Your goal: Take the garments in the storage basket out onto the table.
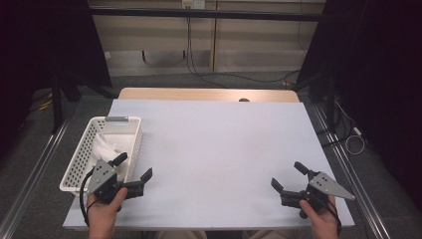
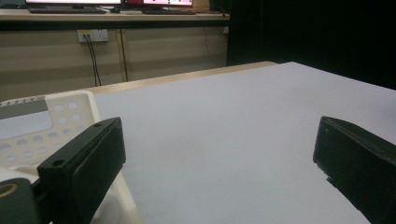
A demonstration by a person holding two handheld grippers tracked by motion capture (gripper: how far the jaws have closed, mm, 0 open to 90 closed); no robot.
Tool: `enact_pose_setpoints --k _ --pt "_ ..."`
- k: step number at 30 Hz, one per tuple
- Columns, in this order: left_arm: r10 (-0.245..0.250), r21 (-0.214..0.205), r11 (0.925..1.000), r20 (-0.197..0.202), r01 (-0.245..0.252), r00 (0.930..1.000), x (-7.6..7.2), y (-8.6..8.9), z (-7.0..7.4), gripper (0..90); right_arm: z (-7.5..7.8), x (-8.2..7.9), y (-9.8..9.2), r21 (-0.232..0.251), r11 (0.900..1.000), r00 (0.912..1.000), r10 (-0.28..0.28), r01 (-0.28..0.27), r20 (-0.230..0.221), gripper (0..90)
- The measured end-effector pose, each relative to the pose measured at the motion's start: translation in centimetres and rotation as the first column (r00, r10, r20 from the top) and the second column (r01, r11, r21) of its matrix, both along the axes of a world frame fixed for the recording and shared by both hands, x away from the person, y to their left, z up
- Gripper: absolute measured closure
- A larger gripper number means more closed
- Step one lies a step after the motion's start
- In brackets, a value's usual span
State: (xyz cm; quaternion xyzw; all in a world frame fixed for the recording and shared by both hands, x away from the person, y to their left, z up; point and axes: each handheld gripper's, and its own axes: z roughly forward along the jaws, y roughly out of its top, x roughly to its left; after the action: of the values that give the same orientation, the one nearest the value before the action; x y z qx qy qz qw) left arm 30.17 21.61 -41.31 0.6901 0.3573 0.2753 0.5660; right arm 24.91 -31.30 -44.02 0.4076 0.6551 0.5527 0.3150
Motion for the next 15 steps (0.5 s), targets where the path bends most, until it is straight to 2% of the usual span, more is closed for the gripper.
enact_pose_setpoints --k 5,8,12,13,14,15 --pt "-0.001 0.007 1.0 -0.007 0.001 1.0 -0.02 0.0 0.07 2.5 -0.03 -0.02 0.01 0.008 1.0 1.0 -0.002 0.002 -0.009 0.2" --pt "0.004 -0.02 0.9998 -0.018 -0.005 0.9998 0.03 -0.18 0.1 2.5 -0.06 -0.02 0.02 0.007 1.0 0.9999 0.0 0.0 -0.01 0.3" --pt "0.003 -0.012 0.9999 -0.027 -0.003 0.9996 0.07 -0.14 0.3 2.5 -0.07 -0.02 0.0 -0.001 1.0 0.9999 0.005 -0.005 -0.01 0.4" --pt "0.003 0.015 0.9999 -0.029 -0.003 0.9996 0.07 0.01 0.48 2.5 -0.06 -0.03 0.02 -0.002 1.0 0.9999 0.003 -0.003 -0.01 0.4" --pt "0.006 -0.009 0.9999 -0.029 -0.006 0.9996 0.06 -0.18 0.56 2.5 -0.05 -0.04 0.03 -0.003 1.0 1.0 0.003 -0.003 -0.01 0.3" --pt "0.009 -0.001 1.0 -0.026 -0.009 0.9996 0.05 -0.18 0.69 2.5 -0.05 -0.04 0.02 -0.003 1.0 0.9999 0.004 -0.004 -0.009 0.3"
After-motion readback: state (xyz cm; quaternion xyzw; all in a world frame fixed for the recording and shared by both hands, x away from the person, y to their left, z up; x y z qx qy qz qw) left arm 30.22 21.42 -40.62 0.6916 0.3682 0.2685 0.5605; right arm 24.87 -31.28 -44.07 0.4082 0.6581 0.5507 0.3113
